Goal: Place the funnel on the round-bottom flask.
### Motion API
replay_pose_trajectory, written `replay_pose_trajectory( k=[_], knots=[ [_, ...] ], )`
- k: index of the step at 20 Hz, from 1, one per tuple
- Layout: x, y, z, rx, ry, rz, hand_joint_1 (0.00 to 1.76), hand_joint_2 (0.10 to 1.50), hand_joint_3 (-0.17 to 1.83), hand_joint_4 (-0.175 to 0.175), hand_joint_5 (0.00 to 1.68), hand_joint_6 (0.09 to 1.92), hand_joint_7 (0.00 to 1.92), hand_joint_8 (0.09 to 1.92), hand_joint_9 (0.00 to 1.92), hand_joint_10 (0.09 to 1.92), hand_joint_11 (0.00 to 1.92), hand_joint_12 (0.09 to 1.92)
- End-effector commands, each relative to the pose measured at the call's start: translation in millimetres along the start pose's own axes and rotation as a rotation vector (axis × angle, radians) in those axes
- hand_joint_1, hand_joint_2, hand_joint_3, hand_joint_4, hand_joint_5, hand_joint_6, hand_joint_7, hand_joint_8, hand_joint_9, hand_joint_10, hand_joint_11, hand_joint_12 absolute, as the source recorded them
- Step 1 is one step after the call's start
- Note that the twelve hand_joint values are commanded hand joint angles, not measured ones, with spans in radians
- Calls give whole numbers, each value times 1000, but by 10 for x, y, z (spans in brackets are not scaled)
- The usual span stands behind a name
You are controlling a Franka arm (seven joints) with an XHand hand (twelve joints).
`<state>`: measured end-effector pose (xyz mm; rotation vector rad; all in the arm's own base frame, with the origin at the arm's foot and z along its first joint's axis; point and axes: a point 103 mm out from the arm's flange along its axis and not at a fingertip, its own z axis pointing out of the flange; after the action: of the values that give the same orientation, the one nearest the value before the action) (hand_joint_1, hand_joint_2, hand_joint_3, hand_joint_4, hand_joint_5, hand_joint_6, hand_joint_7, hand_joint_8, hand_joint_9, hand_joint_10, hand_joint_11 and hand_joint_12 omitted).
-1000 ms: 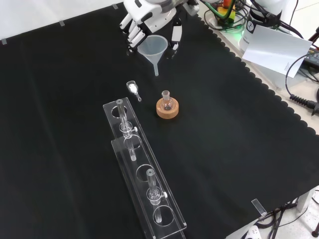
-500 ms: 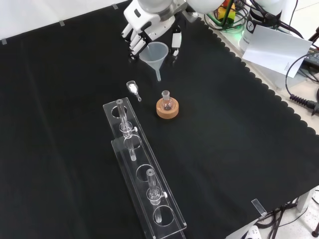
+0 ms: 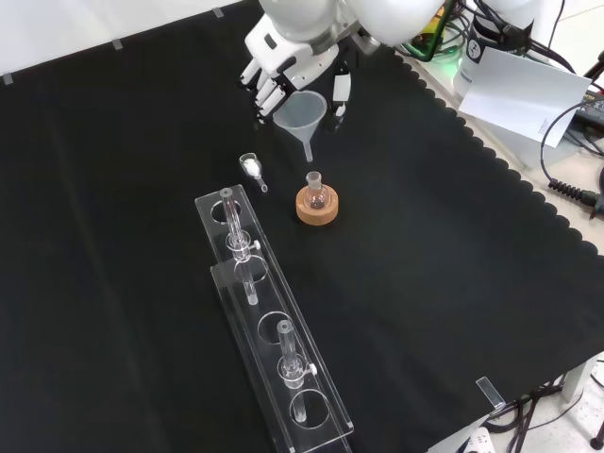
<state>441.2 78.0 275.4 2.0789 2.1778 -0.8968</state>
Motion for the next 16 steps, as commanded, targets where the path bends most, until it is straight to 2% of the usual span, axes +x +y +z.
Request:
replay_pose_trajectory(
  k=[1, 16],
  knots=[
    [128, -28, 121, -8, -32, -7, 740, 692, 486, -54, 464, 710, 578, 808, 869, 673, 434, 1294],
    [182, -33, 173, -30, -37, 10, 739, 692, 489, -55, 463, 713, 582, 807, 871, 674, 438, 1291]
  ],
)
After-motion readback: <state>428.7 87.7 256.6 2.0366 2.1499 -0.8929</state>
